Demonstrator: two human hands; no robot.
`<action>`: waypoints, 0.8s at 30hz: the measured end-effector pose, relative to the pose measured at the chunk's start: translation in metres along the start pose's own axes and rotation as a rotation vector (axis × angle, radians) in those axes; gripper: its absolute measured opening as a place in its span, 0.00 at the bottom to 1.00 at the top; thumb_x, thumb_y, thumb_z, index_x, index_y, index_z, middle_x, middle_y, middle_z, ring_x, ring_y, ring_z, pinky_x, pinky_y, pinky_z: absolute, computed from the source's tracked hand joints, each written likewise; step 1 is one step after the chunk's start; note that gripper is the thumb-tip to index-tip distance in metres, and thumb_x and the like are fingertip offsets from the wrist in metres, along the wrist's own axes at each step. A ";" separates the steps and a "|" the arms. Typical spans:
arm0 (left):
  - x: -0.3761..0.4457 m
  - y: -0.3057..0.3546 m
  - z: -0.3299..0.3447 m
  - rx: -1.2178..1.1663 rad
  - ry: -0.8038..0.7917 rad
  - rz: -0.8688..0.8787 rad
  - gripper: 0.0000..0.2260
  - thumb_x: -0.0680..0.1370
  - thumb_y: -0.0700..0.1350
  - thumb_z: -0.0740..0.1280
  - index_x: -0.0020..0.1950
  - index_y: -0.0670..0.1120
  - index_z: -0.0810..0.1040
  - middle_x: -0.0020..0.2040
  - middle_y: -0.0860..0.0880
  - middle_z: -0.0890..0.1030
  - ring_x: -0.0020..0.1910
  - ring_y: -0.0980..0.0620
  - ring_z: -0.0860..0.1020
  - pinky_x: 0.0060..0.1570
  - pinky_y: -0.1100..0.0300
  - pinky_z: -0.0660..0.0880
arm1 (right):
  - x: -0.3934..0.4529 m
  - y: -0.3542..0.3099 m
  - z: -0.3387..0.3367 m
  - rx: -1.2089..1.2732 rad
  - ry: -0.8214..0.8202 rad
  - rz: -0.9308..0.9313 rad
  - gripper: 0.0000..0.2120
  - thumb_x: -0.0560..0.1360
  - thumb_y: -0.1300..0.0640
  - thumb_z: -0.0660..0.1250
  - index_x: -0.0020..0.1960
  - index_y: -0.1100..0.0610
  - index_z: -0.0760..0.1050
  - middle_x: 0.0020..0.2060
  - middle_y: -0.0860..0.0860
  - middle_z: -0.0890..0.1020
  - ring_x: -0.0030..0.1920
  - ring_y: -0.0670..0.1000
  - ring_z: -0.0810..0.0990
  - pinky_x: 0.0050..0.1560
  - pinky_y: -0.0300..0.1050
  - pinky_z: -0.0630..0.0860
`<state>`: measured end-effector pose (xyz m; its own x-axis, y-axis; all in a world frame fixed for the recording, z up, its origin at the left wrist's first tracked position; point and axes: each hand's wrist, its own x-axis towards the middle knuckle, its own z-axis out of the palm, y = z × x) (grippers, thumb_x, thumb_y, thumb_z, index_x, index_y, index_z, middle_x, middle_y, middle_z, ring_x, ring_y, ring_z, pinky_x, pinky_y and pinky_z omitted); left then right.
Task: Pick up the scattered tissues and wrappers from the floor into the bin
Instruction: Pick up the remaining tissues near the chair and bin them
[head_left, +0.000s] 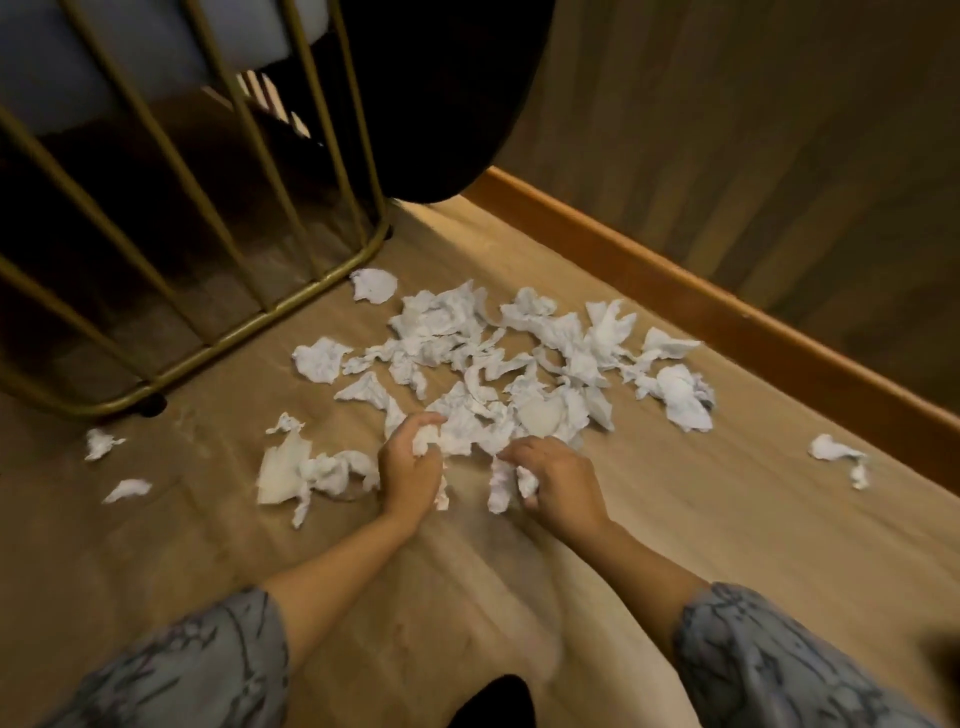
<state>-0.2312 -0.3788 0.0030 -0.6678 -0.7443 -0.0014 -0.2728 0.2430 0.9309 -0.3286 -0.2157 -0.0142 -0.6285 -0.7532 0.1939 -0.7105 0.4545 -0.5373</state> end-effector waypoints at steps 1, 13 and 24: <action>0.007 0.012 0.011 -0.023 -0.042 0.020 0.10 0.68 0.37 0.61 0.44 0.47 0.79 0.43 0.52 0.81 0.45 0.56 0.78 0.48 0.62 0.75 | 0.003 0.006 -0.016 -0.020 0.019 0.047 0.11 0.62 0.55 0.63 0.42 0.51 0.80 0.40 0.47 0.83 0.41 0.53 0.80 0.35 0.47 0.77; -0.018 0.183 0.176 -0.186 -0.360 0.483 0.12 0.72 0.33 0.69 0.33 0.44 0.72 0.48 0.46 0.78 0.47 0.59 0.77 0.41 0.73 0.74 | -0.080 0.064 -0.254 -0.231 0.408 0.385 0.21 0.71 0.35 0.67 0.36 0.53 0.72 0.32 0.46 0.74 0.32 0.46 0.73 0.29 0.43 0.70; -0.145 0.324 0.283 -0.155 -0.889 0.659 0.17 0.71 0.63 0.68 0.48 0.51 0.79 0.46 0.57 0.80 0.48 0.57 0.77 0.46 0.64 0.73 | -0.232 0.068 -0.388 -0.329 0.644 0.756 0.10 0.73 0.46 0.71 0.44 0.53 0.78 0.37 0.47 0.80 0.38 0.46 0.79 0.40 0.37 0.77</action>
<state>-0.4184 -0.0162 0.2014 -0.9248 0.2256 0.3064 0.3651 0.2995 0.8815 -0.3540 0.1748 0.2223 -0.9261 0.1335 0.3530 -0.0520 0.8812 -0.4698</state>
